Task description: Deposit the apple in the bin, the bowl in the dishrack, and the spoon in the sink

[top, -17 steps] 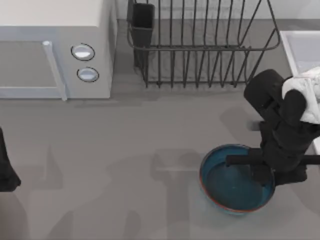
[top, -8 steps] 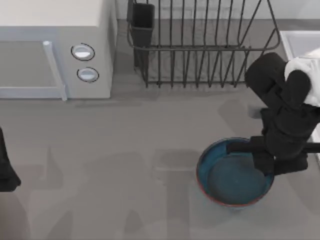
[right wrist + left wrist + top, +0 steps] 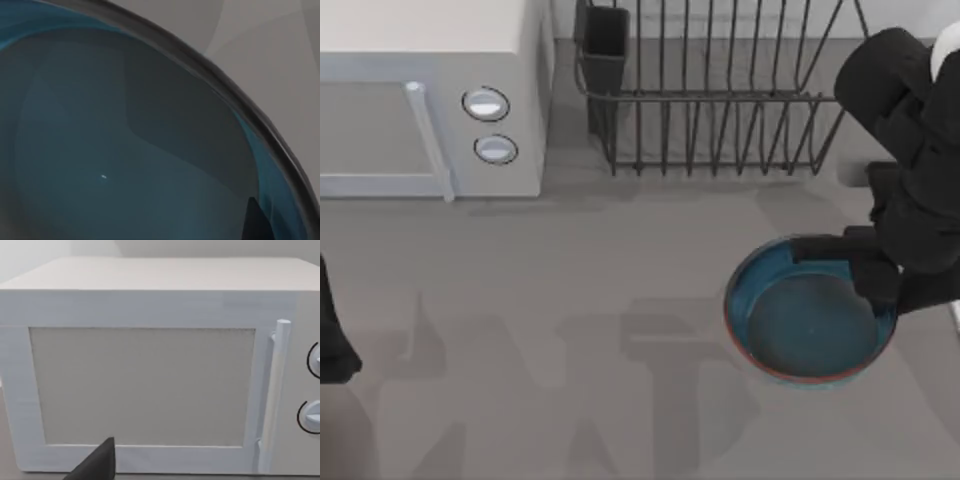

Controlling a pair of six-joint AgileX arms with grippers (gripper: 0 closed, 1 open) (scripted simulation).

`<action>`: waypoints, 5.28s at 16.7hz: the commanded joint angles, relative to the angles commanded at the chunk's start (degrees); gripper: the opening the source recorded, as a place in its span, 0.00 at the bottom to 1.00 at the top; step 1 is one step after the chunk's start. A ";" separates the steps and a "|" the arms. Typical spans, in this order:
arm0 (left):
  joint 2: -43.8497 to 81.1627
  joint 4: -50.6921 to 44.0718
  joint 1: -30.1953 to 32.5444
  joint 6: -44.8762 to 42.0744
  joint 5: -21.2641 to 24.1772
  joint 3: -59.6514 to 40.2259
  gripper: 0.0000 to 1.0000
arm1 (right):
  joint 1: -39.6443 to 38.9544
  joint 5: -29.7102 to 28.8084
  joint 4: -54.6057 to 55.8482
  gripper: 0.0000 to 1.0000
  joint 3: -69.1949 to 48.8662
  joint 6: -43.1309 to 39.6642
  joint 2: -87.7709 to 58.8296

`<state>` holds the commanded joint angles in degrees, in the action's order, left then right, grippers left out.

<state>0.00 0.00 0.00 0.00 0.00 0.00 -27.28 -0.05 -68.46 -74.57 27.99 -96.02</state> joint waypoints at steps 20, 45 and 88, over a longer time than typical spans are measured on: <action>0.00 0.00 0.00 0.00 0.00 0.00 1.00 | -27.17 -51.51 57.58 0.00 -6.62 -21.88 9.54; 0.00 0.00 0.00 0.00 0.00 0.00 1.00 | -9.27 -38.41 108.20 0.00 -1.92 -26.97 -20.77; 0.00 0.00 0.00 0.00 0.00 0.00 1.00 | 11.60 -8.46 89.49 1.00 48.95 -26.72 42.75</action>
<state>0.00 0.00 0.00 0.00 0.00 0.00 -15.68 -8.51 21.02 -25.61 1.27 -53.27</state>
